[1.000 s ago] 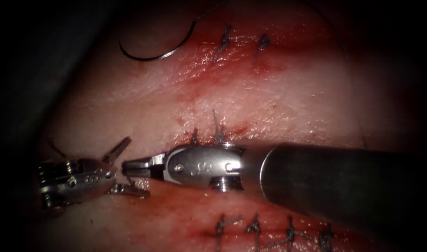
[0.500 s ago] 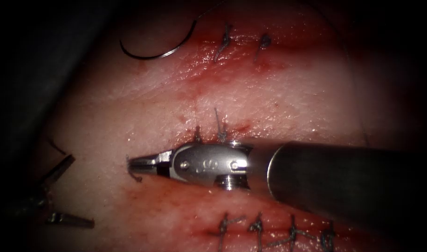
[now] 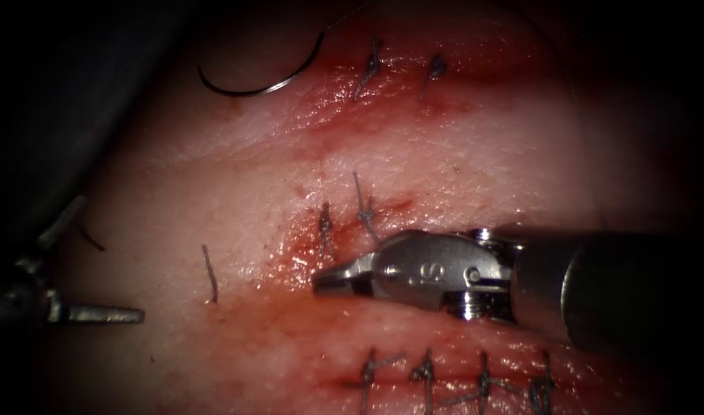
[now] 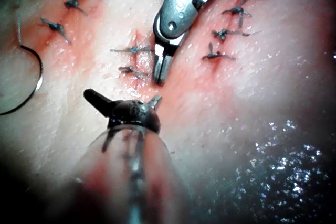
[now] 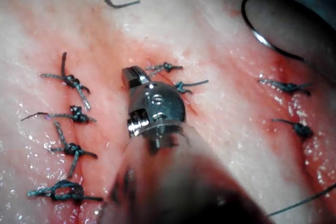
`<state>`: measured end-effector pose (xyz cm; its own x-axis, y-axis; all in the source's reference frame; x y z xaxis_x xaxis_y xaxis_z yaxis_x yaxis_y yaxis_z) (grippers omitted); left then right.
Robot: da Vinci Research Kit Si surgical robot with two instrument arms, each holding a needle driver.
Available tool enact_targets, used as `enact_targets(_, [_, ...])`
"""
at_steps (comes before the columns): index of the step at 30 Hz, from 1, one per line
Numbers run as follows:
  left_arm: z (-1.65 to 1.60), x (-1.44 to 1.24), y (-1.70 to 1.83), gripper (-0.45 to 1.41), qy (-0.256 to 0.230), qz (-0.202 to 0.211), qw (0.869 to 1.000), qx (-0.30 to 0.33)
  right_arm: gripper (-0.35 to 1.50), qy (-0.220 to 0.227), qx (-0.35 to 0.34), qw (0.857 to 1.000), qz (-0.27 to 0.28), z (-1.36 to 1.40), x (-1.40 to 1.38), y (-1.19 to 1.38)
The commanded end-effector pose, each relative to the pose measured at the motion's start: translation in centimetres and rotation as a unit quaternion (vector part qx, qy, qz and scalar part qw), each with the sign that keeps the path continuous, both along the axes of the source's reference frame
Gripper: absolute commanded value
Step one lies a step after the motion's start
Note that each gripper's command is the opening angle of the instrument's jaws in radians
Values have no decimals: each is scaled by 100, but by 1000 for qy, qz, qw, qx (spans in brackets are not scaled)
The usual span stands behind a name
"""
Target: Wound Closure
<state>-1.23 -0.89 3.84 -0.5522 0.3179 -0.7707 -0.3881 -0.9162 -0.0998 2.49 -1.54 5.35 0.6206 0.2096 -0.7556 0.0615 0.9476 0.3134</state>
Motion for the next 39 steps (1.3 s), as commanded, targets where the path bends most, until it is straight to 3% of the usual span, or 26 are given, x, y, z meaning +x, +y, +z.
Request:
enact_targets(1, [15,-19,6,106,-28,11,1000,3,73,29,9,999,31,-14,-10,21])
enact_targets(5, [31,-43,20,108,-61,38,997,14,100,76,4,995,57,-37,-37,47])
enact_targets(9, [41,-58,32,110,-78,64,995,24,101,102,-10,992,77,-50,-61,69])
enact_targets(10, [48,-64,41,110,-89,79,993,15,101,120,-22,988,92,-56,-78,83])
enact_targets(15, [64,-58,52,110,-126,105,986,10,98,151,-39,979,129,-65,-107,106])
enact_targets(17, [70,-54,55,110,-136,112,984,9,88,159,-43,975,150,-68,-116,112])
enact_targets(23, [73,-48,56,94,-156,128,979,19,81,150,-47,971,180,-70,-123,118])
enact_targets(24, [72,-48,55,88,-171,140,975,26,93,149,-49,971,181,-69,-122,117])
enact_targets(34, [72,-54,57,84,-193,149,969,30,88,130,-55,973,182,-61,-136,115])
enact_targets(39, [72,-54,57,83,-191,146,970,31,96,118,-57,973,190,-62,-138,115])
